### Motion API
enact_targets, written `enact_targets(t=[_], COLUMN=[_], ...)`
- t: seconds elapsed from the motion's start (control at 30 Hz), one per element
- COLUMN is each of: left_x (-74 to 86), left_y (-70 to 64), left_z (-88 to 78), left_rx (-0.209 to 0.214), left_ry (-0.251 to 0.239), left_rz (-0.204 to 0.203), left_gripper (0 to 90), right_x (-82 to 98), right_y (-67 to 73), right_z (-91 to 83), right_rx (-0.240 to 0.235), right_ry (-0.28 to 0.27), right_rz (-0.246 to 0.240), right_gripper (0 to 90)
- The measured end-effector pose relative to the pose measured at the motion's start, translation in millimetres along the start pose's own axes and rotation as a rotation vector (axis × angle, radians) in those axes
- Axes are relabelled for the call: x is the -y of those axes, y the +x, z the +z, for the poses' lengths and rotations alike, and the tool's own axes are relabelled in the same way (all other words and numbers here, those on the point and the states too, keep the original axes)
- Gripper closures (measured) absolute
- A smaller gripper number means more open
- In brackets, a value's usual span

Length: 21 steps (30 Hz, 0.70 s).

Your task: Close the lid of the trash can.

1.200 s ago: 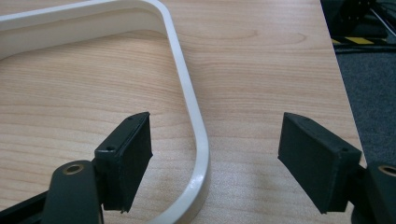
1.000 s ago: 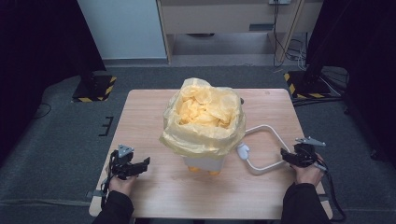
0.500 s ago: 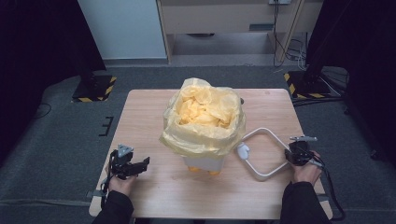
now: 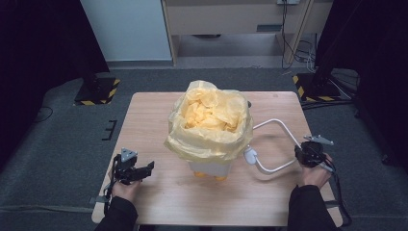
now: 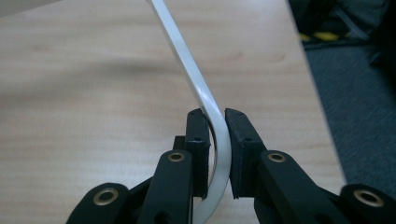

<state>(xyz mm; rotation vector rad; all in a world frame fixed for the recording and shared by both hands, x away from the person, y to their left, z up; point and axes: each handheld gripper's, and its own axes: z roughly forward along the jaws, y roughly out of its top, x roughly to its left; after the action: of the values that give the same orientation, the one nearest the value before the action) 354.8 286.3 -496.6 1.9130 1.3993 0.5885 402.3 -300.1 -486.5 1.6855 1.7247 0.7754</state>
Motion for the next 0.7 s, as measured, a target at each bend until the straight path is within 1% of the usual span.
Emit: enact_targets(t=[0.07, 0.1, 0.13, 0.23, 0.33, 0.37, 0.5, 0.53, 0.6, 0.63, 0.7], left_x=[0.0, 0.0, 0.0, -0.1, 0.0, 0.0, 0.1, 0.0, 0.0, 0.0, 0.0], left_y=[0.0, -0.1, 0.0, 0.2, -0.3, -0.2, -0.7, -0.5, -0.2, 0.0, -0.1], left_z=[0.2, 0.3, 0.3, 0.6, 1.1, 1.2, 1.6, 1.4, 1.3, 1.3, 1.1], left_rx=[0.002, 0.001, 0.001, 0.001, 0.003, 0.001, 0.004, 0.001, 0.001, 0.001, 0.001], left_ry=[0.000, 0.000, 0.001, 0.002, 0.003, 0.007, 0.011, 0.010, 0.008, 0.008, 0.008], left_rz=[0.001, 0.000, 0.000, -0.001, -0.001, 0.004, 0.003, 0.005, 0.003, 0.003, 0.004], left_gripper=[23.2, 23.2, 23.2, 23.1, 23.1, 23.0, 22.9, 22.9, 22.9, 22.9, 22.9], right_x=[-4.5, -6.4, -8.6, -15.9, -24.7, -28.5, -47.6, -52.6, -61.8, -66.0, -72.6], right_y=[1.2, 1.0, 2.0, 3.6, 5.1, 5.0, 5.2, 5.2, 5.5, 6.8, 9.5], right_z=[-3.8, -5.1, -6.5, -11.1, -17.1, -19.5, -31.2, -34.4, -40.8, -44.2, -50.6], right_rx=[0.018, 0.027, 0.035, 0.064, 0.058, 0.056, 0.049, 0.049, 0.048, 0.049, 0.066], right_ry=[-0.043, -0.064, -0.080, -0.128, -0.178, -0.195, -0.254, -0.270, -0.302, -0.317, -0.354], right_rz=[0.021, 0.023, 0.037, 0.046, 0.067, 0.066, 0.091, 0.107, 0.120, 0.129, 0.140], right_gripper=[80.7, 80.6, 80.6, 80.6, 80.5, 80.6, 80.5, 80.5, 80.5, 80.6, 80.5])
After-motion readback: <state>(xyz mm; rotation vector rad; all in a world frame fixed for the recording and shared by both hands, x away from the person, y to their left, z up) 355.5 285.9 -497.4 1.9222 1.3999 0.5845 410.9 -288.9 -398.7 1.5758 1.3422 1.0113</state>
